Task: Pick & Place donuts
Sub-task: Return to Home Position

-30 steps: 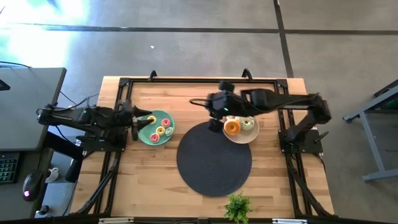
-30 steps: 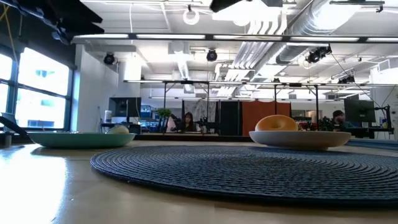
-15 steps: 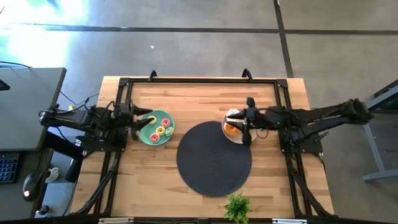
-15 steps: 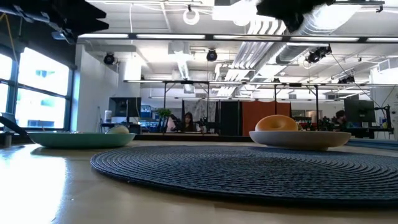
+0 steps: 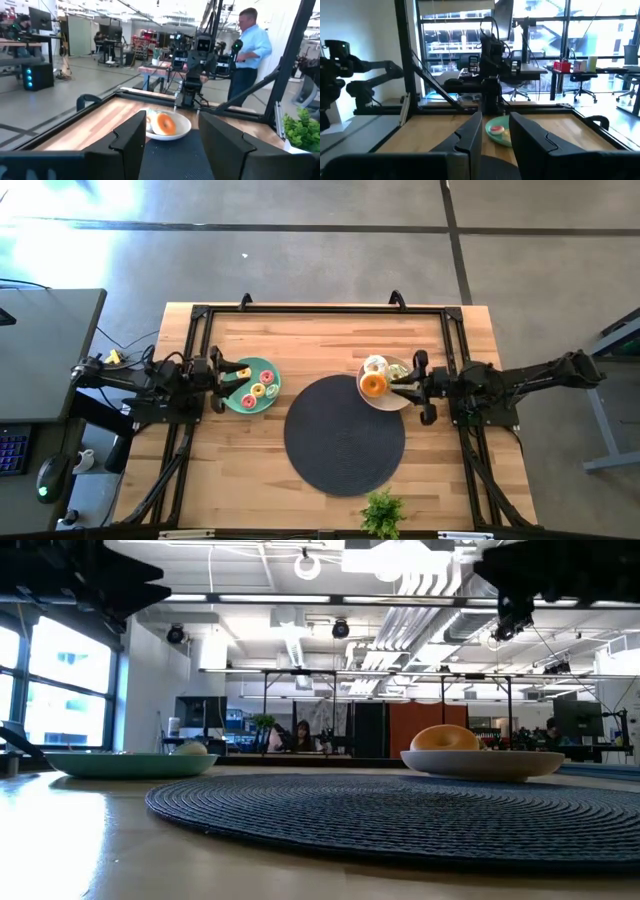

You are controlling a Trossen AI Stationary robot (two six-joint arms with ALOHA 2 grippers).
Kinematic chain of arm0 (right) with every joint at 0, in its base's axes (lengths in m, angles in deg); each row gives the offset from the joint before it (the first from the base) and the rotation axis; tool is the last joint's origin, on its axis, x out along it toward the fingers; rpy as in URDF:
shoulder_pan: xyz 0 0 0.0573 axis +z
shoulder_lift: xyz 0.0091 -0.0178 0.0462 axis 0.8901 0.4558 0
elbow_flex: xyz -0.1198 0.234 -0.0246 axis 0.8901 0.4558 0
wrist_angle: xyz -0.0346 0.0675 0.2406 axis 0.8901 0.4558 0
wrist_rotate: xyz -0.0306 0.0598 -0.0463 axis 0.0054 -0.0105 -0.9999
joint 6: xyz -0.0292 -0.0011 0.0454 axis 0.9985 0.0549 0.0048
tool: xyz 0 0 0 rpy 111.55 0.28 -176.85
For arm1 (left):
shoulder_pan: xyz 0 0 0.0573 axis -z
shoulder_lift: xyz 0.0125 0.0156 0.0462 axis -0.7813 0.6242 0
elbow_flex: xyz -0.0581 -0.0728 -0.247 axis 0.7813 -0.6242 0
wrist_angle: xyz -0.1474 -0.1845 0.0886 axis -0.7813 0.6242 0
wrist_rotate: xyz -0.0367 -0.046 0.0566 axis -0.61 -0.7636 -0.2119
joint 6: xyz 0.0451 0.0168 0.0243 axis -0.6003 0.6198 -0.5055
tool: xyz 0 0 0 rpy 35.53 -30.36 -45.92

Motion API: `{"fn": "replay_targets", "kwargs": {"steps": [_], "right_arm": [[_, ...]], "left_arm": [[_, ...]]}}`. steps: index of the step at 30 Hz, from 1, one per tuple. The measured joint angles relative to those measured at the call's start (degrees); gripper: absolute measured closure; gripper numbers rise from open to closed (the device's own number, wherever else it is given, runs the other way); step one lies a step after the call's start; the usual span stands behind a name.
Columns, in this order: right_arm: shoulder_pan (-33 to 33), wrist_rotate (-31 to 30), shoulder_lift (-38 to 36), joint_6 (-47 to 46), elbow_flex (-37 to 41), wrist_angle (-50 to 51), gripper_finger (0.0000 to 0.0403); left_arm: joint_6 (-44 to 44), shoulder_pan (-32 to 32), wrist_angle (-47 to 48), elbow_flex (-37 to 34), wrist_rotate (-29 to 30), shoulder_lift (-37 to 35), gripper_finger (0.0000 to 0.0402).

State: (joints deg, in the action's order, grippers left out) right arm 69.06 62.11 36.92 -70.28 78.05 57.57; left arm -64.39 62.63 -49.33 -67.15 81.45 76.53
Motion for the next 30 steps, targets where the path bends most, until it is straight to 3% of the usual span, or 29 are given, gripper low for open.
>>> {"fn": "replay_targets", "kwargs": {"steps": [10, 22, 26, 30], "right_arm": [[-0.02, 0.03, -9.76, 0.18, 9.75, -2.58, 0.0309], [-0.04, 0.26, -19.66, 1.38, 9.63, 10.51, 0.0309], [-0.04, -1.4, -22.36, 1.72, 9.63, 12.86, 0.0309], [-0.04, -6.78, -23.16, 4.27, 9.74, 13.57, 0.0309]], "left_arm": [[-1.07, 0.0, -0.06, -4.82, -0.77, -6.85, 0.0222], [-2.58, 0.0, 2.78, -4.96, -0.33, -6.83, 0.0222], [-2.55, 0.0, 4.39, -4.96, 0.47, -6.83, 0.0222], [-2.56, 0.0, 3.45, -6.23, -0.72, -6.87, 0.0222]]}}
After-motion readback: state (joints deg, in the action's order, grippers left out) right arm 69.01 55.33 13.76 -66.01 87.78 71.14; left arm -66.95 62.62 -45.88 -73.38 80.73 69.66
